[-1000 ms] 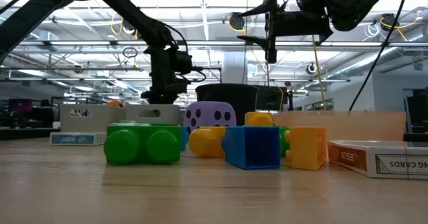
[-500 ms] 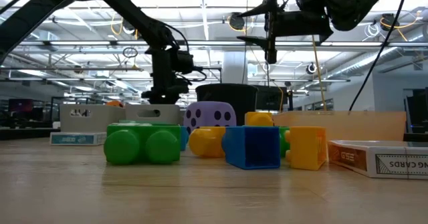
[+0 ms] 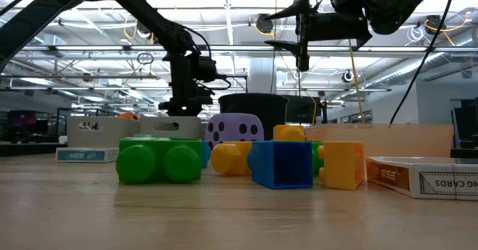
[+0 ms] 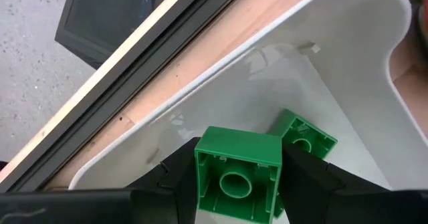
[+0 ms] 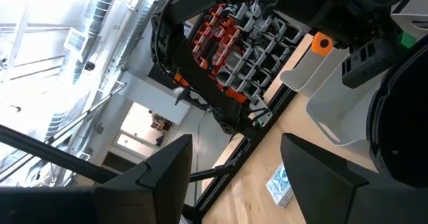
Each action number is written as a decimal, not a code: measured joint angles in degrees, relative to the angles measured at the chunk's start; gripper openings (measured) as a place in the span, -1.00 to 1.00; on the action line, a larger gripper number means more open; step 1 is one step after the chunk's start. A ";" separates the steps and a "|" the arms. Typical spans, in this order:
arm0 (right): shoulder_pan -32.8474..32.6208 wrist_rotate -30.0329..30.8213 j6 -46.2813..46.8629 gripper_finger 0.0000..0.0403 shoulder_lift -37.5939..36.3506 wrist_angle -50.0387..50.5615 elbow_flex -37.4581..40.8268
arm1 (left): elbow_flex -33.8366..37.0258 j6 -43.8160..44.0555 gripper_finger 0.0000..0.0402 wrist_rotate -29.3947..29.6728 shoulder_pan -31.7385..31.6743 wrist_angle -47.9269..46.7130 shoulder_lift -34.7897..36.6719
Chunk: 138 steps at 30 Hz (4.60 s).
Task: Pick & Place Toys
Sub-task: Put the green game piece into the right gray bin, then put the black deck of cards into the orange bin
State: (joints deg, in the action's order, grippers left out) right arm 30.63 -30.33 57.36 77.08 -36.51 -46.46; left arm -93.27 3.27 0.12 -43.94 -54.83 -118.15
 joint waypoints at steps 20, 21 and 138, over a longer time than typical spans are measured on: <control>0.00 0.00 0.00 0.11 0.00 0.02 0.00 | 0.48 0.24 -0.16 1.82 0.00 1.33 0.00; 0.00 0.00 0.00 0.11 0.00 0.02 0.00 | 0.48 0.26 -0.16 1.96 0.00 1.33 0.00; -26.22 22.86 -33.90 0.02 0.04 45.79 -27.99 | 31.86 42.88 -0.48 19.42 56.87 2.08 59.47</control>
State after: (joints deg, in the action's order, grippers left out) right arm 4.41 -7.47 23.46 77.12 9.28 -74.44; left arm -61.42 46.16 19.54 12.92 -52.75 -58.67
